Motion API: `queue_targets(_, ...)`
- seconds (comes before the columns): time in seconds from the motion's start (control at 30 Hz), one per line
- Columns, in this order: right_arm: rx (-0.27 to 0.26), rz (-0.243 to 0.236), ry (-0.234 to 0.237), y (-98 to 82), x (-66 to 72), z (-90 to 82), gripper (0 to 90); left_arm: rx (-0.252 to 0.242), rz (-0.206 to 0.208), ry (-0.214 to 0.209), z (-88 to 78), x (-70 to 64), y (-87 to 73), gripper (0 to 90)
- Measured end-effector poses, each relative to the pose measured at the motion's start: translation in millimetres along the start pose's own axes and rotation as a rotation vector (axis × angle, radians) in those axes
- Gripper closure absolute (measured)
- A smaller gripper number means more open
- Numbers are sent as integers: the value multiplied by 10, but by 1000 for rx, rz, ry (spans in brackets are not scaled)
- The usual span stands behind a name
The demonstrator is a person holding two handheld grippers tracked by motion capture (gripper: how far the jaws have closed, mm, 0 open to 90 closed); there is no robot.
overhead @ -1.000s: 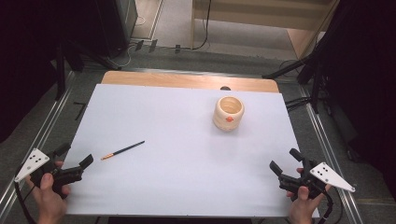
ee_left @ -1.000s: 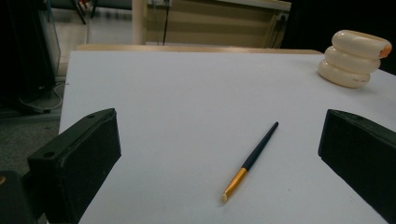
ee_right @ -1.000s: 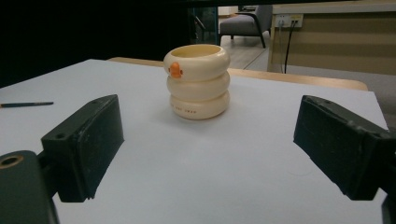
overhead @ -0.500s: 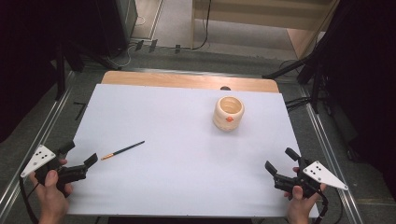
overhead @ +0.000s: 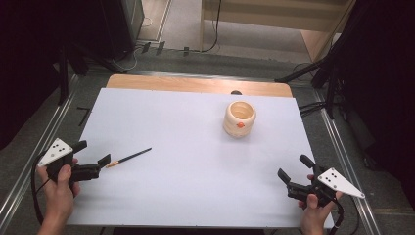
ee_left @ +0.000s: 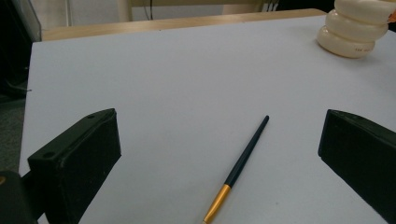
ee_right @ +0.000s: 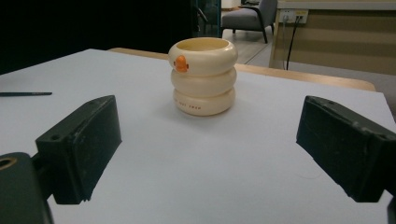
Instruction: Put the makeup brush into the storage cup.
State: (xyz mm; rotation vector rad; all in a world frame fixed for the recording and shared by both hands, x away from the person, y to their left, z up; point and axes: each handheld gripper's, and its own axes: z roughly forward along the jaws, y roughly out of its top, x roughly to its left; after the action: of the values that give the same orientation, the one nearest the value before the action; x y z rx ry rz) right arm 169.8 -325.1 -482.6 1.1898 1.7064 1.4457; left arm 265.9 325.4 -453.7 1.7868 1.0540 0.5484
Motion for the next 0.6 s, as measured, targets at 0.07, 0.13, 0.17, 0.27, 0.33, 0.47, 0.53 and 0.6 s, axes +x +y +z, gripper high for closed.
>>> queue_targets(0.07,0,-1,-1,1,-3,1,68,15,7,0,25,2,53,0)
queue_targets(0.13,-3,0,-3,3,-10,2,67,32,18,-4,51,-9,100,0)
queue_targets(0.17,-4,1,-3,3,-13,3,67,45,26,-7,69,-23,126,0)
queue_targets(0.27,-4,4,-6,5,-17,1,63,90,57,-21,137,-73,207,0)
queue_targets(0.33,-3,5,-5,7,-17,1,61,116,70,-30,181,-99,246,0)
queue_targets(0.47,1,0,-2,10,-15,20,53,164,101,-49,281,-160,327,0)
queue_targets(0.53,7,0,-1,10,-15,33,50,189,116,-55,327,-191,364,0)
queue_targets(0.6,9,-3,2,8,-17,48,49,217,131,-61,376,-209,402,0)
